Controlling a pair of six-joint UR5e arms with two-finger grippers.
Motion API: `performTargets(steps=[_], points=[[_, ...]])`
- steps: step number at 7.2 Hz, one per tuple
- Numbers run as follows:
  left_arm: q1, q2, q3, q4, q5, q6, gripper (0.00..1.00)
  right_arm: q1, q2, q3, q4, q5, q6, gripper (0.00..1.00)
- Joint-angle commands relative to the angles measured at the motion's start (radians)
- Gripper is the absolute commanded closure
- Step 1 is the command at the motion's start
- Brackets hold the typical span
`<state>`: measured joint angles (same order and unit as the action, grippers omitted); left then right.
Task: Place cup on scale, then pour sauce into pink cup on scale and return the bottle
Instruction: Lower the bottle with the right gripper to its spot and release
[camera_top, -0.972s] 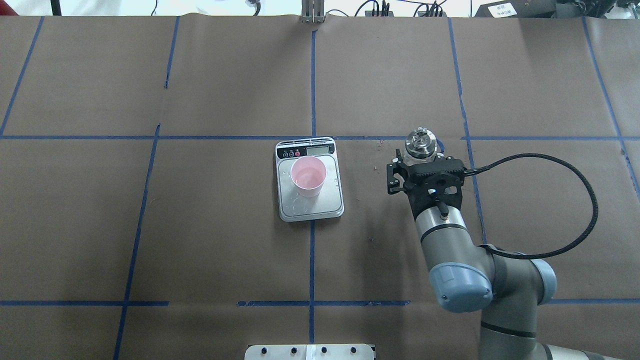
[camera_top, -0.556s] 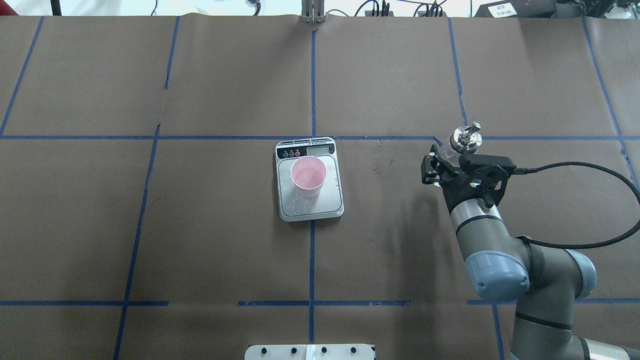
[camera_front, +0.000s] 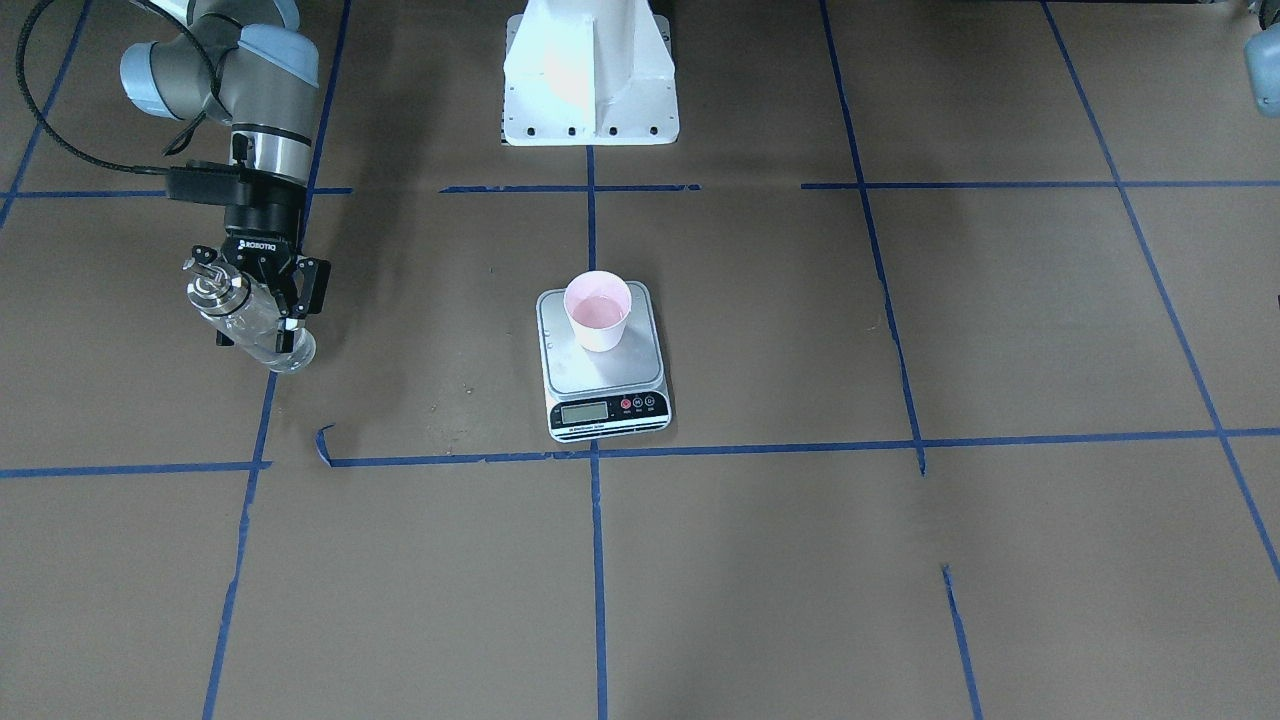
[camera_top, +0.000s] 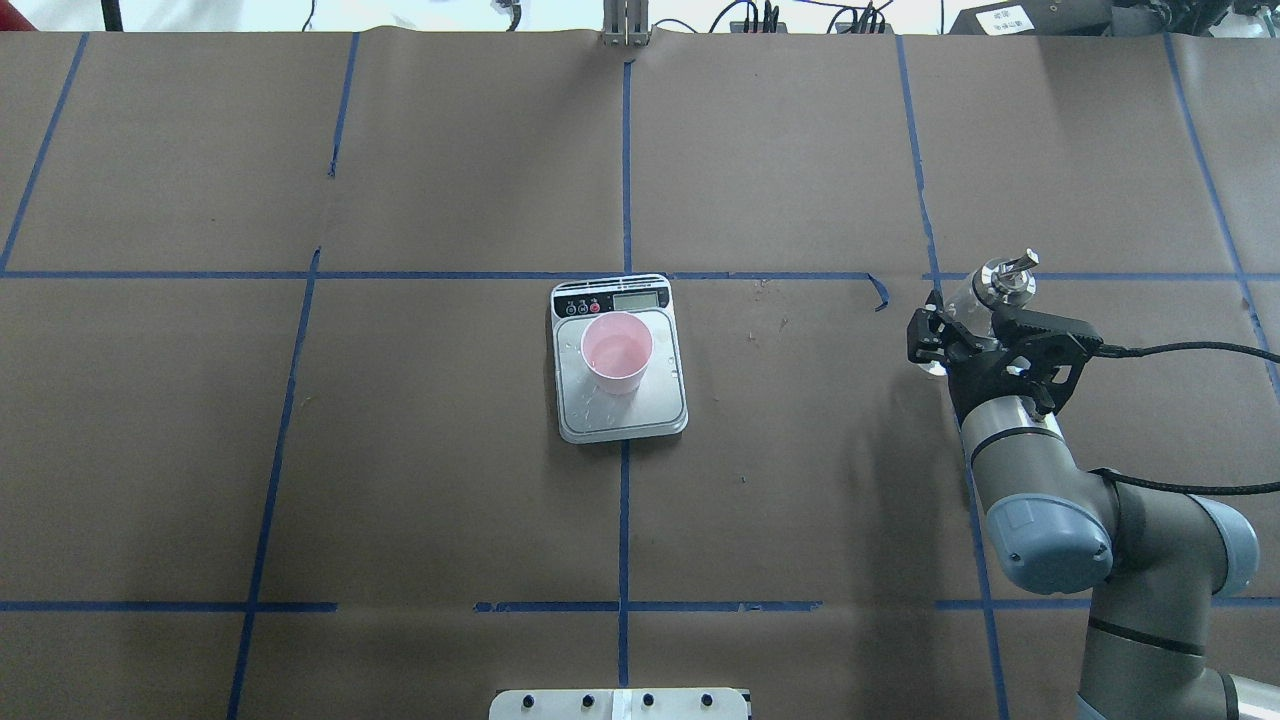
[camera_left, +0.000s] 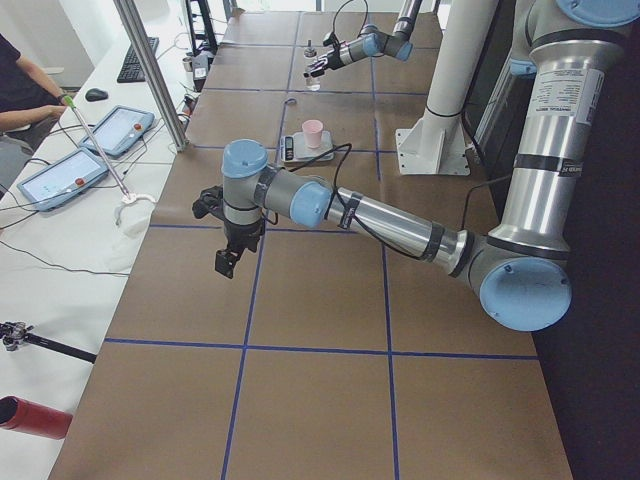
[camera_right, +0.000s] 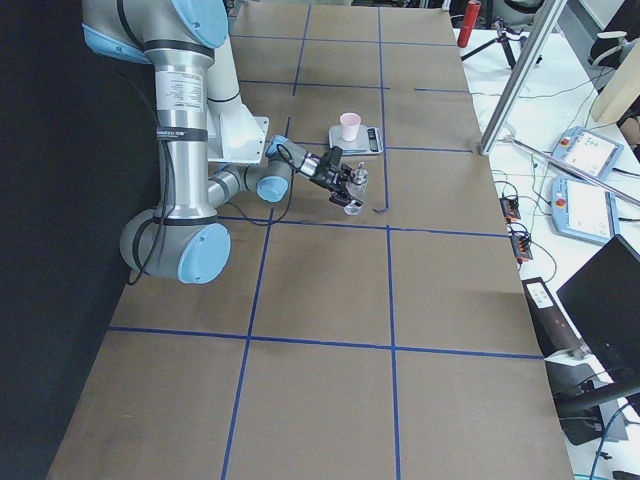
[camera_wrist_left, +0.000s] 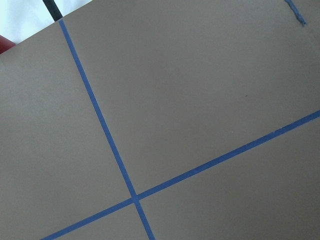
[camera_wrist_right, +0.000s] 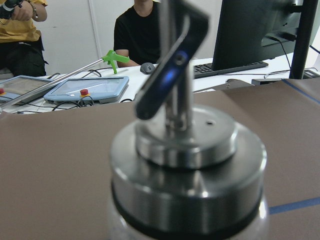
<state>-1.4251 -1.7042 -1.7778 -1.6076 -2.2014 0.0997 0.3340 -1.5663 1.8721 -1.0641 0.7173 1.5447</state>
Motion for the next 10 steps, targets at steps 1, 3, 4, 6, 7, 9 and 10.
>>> performTargets(steps=[1, 3, 4, 6, 7, 9, 10], points=[[0.003, -0.002, -0.002, 0.000, 0.000, 0.000, 0.00, -0.001, 0.000, -0.063, 0.004, -0.018, 0.087, 1.00], [0.003, -0.002, 0.000, 0.000, 0.000, 0.000, 0.00, -0.004, 0.002, -0.068, 0.001, -0.038, 0.089, 1.00], [0.003, -0.002, 0.000, 0.000, 0.000, 0.000, 0.00, -0.004, 0.003, -0.074, 0.001, -0.036, 0.089, 1.00], [0.003, -0.002, 0.000, 0.000, 0.000, 0.000, 0.00, -0.006, 0.005, -0.103, 0.003, -0.035, 0.089, 0.84], [0.000, -0.005, 0.000, -0.001, 0.000, 0.000, 0.00, -0.007, 0.006, -0.108, 0.003, -0.032, 0.087, 0.79], [0.003, -0.009, 0.001, 0.000, 0.000, 0.000, 0.00, -0.006, 0.006, -0.107, 0.013, -0.029, 0.080, 0.34], [0.000, -0.011, 0.001, 0.000, 0.000, 0.000, 0.00, -0.006, 0.006, -0.103, 0.038, -0.024, 0.078, 0.00]])
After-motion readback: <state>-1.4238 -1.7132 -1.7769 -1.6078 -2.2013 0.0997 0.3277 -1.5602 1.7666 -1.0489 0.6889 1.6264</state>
